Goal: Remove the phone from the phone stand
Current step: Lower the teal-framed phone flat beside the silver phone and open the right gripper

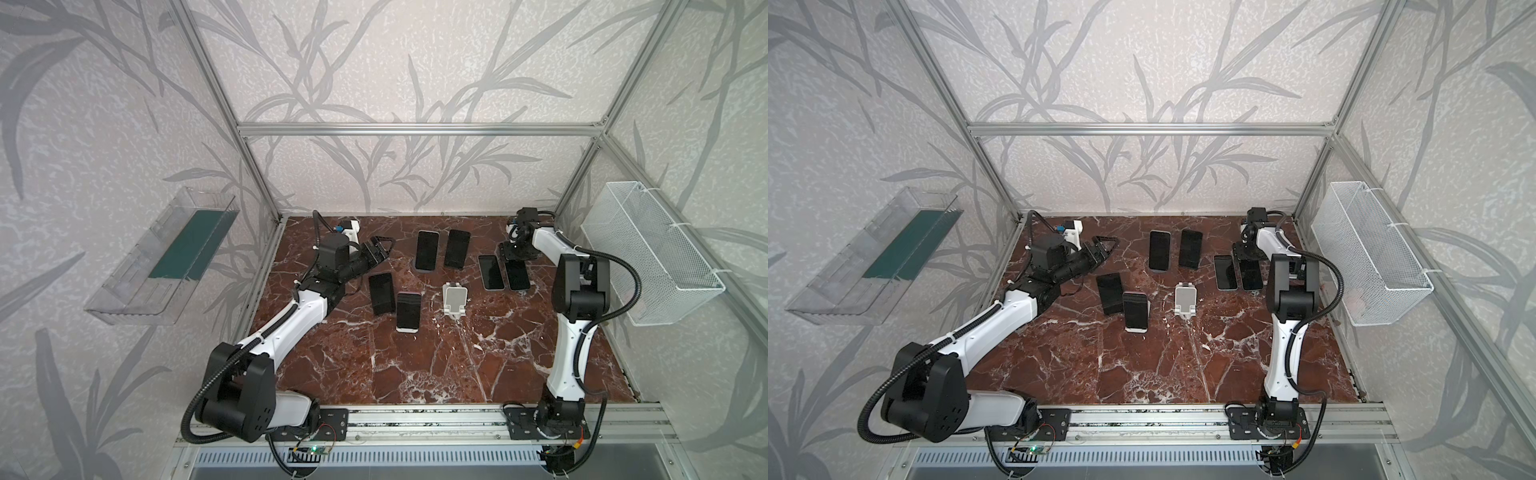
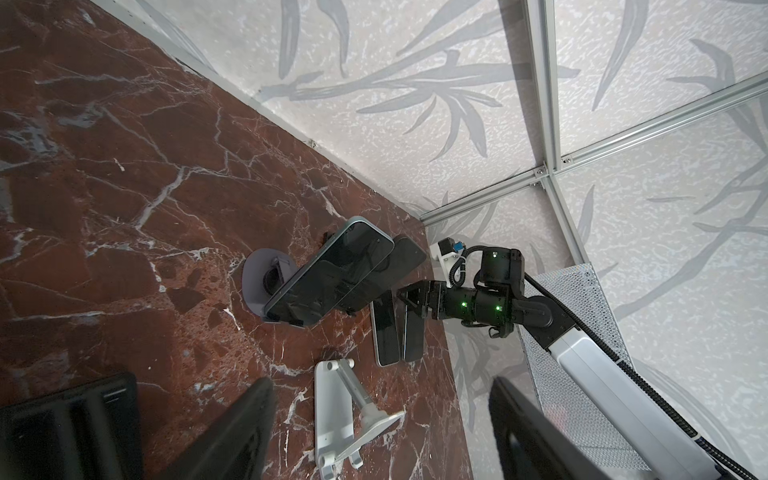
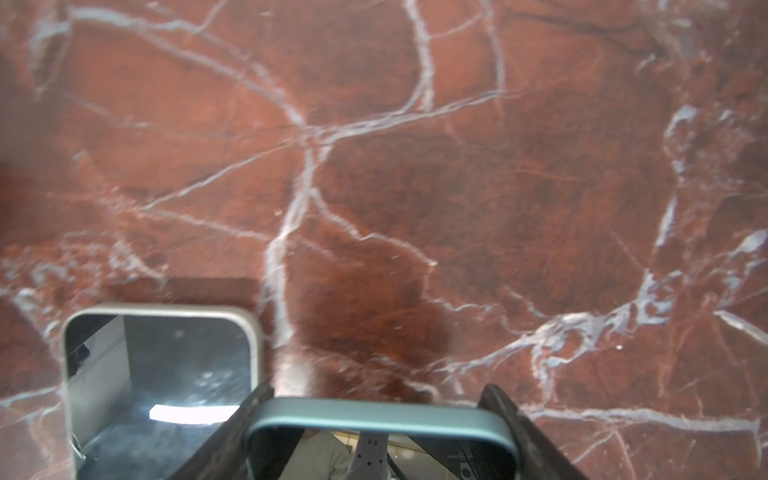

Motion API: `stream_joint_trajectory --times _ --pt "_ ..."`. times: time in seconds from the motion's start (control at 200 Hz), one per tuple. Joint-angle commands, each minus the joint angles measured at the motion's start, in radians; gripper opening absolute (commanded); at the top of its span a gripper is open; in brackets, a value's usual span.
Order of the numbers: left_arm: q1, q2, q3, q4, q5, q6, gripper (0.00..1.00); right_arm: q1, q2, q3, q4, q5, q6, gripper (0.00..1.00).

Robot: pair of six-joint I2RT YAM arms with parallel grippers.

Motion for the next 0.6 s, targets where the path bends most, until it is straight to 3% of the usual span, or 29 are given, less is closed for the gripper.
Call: stream_joint_trajectory --times 0.0,0.36,0.595 --pt "0.000 0.008 0.029 0.022 0.010 0.000 0.82 -0.009 0.028 0.030 -0.045 -0.022 0.014 0.71" --pt "0.000 -0.009 0.030 0.005 -0.006 0.028 0.82 -0.011 0.091 0.081 -0.085 -0.144 0.056 0.73" --pt "0.000 -0.003 0.030 0.008 -0.008 0.031 0.82 -0.010 0.117 0.115 -0.106 -0.128 0.037 0.74"
